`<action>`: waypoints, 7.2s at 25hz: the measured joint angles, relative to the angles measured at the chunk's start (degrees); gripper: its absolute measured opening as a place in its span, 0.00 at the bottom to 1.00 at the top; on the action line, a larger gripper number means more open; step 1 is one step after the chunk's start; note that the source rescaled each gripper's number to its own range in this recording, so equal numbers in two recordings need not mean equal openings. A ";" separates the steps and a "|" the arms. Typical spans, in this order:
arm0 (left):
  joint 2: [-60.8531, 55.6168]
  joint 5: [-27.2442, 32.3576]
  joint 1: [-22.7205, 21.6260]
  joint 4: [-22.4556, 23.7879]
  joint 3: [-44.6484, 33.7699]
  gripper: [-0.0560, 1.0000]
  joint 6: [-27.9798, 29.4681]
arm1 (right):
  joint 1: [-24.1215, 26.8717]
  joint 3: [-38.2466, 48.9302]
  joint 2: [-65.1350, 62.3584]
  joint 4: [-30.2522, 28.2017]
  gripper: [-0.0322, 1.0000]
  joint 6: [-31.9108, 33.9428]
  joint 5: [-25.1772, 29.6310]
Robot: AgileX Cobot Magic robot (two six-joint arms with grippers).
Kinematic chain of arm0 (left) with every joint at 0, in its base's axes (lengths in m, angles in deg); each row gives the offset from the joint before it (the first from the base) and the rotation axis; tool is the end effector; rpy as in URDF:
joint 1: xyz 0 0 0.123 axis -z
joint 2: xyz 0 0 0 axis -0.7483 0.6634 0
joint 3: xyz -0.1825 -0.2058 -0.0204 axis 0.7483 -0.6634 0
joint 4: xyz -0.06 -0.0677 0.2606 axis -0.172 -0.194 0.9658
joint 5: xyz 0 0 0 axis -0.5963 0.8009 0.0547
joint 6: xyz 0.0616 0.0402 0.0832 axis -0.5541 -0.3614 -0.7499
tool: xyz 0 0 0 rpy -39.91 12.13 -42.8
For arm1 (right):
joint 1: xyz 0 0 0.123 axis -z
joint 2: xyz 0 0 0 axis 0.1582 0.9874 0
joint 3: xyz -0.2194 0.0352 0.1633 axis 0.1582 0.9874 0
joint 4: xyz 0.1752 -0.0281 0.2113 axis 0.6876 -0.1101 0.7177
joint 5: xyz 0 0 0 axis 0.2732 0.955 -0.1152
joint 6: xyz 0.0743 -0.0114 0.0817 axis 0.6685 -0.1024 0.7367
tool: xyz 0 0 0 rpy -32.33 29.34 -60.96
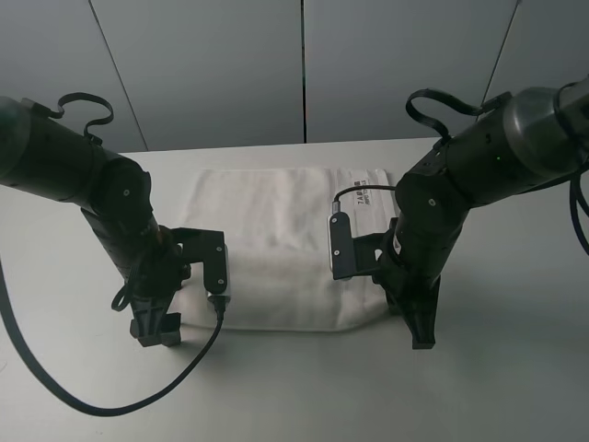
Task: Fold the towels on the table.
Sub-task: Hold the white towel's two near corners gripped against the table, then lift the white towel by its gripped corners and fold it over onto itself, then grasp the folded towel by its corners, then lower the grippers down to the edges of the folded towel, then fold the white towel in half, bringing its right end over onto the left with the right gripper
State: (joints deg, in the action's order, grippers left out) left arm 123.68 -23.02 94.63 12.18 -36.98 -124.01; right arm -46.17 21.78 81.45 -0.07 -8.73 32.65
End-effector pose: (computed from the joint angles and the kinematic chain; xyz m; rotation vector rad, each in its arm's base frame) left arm 0.2145 -0.2235 0.0362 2.2798 2.1271 0.0007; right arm 0.2429 0.1715 0.0354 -2.1584 2.2461 -0.1394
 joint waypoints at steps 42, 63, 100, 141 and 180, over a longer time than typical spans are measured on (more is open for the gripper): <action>-5.82 7.27 -0.01 0.00 -0.16 0.05 5.62 | 0.00 0.65 -8.17 12.15 0.03 2.72 11.74; -14.87 2.44 0.08 13.90 -0.27 0.05 29.79 | 0.00 -0.61 -18.97 4.43 0.03 27.25 10.71; -14.18 -6.25 -6.71 22.35 8.72 0.05 55.75 | 4.46 -8.78 -15.08 -4.81 0.03 48.60 -0.22; 0.28 7.43 -15.88 9.53 28.15 0.98 64.71 | 12.80 -19.76 -6.02 1.54 1.00 69.07 11.53; 15.14 12.23 -16.46 0.45 34.92 0.99 52.45 | 13.48 -28.82 11.77 11.30 1.00 62.68 10.10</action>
State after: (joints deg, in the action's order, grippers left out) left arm 138.82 -10.79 78.18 12.63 -2.06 -71.56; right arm -32.69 -7.04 93.23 11.23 53.95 42.75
